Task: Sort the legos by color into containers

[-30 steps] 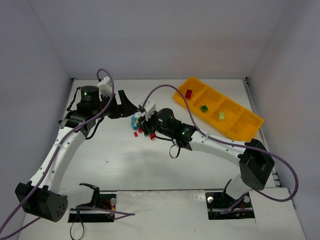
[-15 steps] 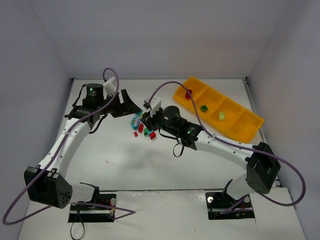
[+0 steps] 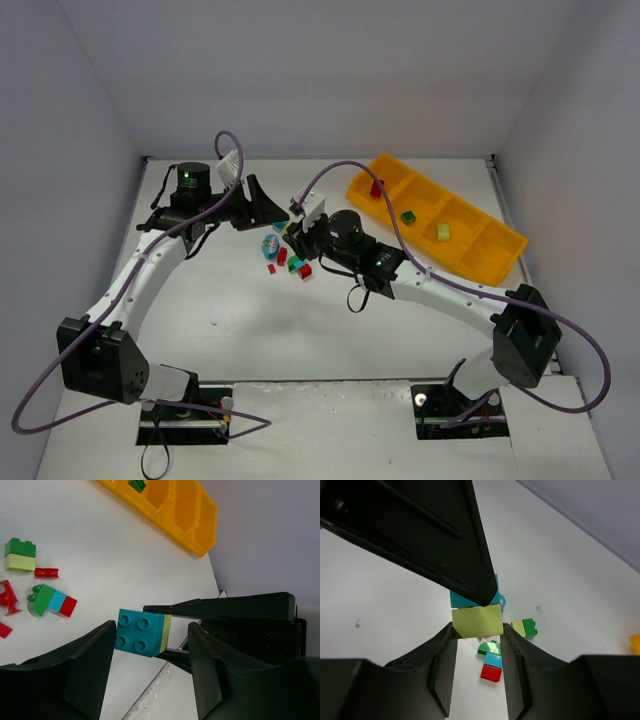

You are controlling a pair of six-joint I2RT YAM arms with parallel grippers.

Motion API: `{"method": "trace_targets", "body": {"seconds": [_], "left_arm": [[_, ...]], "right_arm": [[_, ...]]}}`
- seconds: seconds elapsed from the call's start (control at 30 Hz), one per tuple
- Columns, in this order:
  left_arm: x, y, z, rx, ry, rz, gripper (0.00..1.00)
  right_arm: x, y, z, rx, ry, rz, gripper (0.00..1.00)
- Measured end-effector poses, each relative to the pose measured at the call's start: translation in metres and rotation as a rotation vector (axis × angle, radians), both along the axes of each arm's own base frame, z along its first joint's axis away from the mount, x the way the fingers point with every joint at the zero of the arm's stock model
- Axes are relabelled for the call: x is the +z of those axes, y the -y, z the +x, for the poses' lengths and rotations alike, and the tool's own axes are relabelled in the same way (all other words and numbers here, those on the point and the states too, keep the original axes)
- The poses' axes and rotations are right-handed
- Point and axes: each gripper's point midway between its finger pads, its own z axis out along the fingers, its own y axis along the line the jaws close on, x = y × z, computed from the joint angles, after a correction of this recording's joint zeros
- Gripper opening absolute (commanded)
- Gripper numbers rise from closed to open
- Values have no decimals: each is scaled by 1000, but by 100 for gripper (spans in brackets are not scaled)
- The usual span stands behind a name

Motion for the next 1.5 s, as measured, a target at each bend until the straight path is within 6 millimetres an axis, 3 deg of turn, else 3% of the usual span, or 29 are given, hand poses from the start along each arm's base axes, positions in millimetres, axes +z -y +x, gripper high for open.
{"method": "trace_targets", "body": {"seconds": [0.43,0.67,0.8,1.13,1.37,1.5], "left_arm": [[-2,0,2,2,-22,-14,39],[0,0,4,-3,-24,-30,38],[1,1,3,-7,-28,-39,47],[3,3,2,-24,-26,-57,51],[0,5,1,-40,-43,-69,64],[-3,6,1,-37,-56,-72,65]], "right_arm": [[3,2,2,-7,3,6,0],[4,3,2,-11,5,7,0],[4,3,2,-11,6,8,0],[4,3,2,-11,2,9,0],[-2,5,1,-11,-6,1,0],[-3,5,0,-12,-9,2,0]]}}
